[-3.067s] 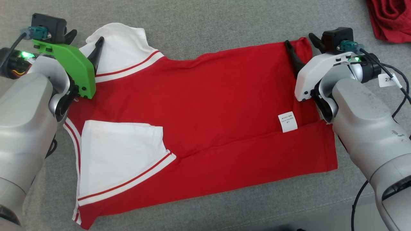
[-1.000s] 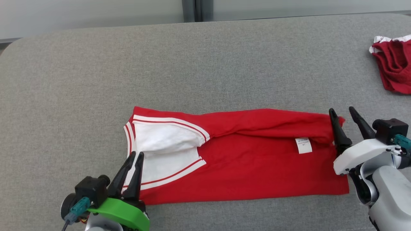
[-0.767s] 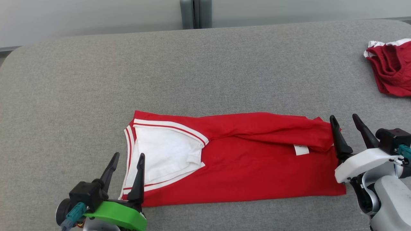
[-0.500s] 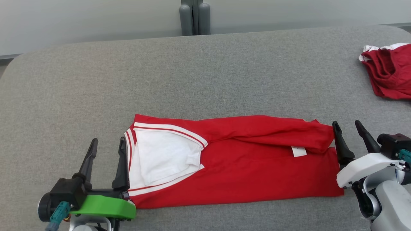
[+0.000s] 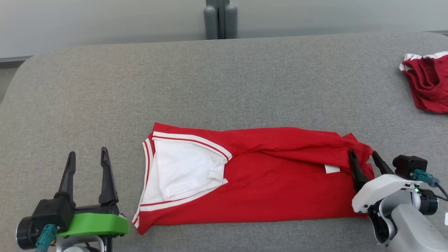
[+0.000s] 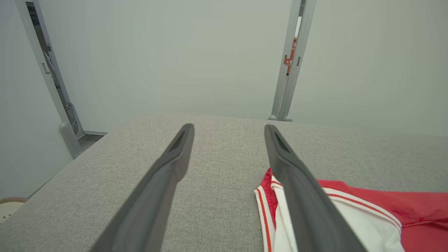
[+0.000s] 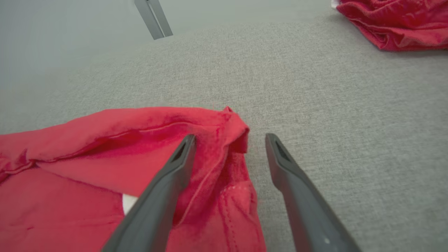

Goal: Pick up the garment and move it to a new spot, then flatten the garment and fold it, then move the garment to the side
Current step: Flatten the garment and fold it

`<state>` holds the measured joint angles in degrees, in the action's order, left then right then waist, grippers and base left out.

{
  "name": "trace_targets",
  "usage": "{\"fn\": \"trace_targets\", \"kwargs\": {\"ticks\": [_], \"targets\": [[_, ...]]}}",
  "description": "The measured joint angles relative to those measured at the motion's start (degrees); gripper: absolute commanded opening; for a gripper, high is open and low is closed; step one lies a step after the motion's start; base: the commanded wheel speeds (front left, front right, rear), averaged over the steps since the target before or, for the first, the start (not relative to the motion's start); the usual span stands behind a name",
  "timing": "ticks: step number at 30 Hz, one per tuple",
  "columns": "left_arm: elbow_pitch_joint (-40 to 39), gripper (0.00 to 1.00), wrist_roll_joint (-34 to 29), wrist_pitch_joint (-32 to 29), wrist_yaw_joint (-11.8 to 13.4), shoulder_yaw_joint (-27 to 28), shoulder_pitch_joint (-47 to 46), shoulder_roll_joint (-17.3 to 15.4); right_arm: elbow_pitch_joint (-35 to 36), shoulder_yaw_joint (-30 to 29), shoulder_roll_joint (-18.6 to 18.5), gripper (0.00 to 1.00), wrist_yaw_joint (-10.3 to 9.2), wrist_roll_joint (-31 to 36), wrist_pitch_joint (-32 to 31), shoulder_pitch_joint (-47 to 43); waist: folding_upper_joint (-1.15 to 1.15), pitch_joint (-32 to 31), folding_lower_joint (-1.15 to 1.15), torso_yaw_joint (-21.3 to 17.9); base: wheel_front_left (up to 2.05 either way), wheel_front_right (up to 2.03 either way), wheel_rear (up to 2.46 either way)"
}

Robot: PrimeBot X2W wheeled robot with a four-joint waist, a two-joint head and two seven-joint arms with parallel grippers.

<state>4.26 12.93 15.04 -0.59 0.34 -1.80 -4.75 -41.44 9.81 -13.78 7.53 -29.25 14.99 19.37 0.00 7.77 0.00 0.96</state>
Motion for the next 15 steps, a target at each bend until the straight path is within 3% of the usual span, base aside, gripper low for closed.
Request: {"fn": "trace_targets", "kwargs": {"ticks": [7, 8, 9, 15], "targets": [[1.3, 1.0, -2.5, 0.0, -2.5, 2.4, 0.0, 1.5, -8.1, 2.5, 1.3, 1.0, -0.01, -1.6, 0.1, 1.3, 0.0, 0.1, 0.0, 0.6, 0.0, 0.0, 0.0], [1.3, 1.0, -2.6, 0.0, -2.6, 2.5, 0.0, 1.6, -9.0, 3.1, 1.5, 0.47, -0.02, -2.4, 0.2, 1.6, 0.0, 0.1, 0.0, 0.7, 0.0, 0.0, 0.0], [1.4, 1.0, -2.9, 0.0, -2.9, 2.7, 0.0, 1.6, -9.7, 3.8, 1.4, 0.0, -0.04, -3.0, 0.3, 2.0, 0.0, 0.0, 0.0, 0.8, 0.0, 0.0, 0.0], [1.6, 1.0, -3.5, 0.0, -3.5, 3.4, 0.0, 1.8, -10.1, 6.3, 1.0, 0.0, -0.01, -5.9, 0.2, 2.4, 0.0, -0.4, 0.0, 0.4, 0.0, 0.0, 0.0]]}}
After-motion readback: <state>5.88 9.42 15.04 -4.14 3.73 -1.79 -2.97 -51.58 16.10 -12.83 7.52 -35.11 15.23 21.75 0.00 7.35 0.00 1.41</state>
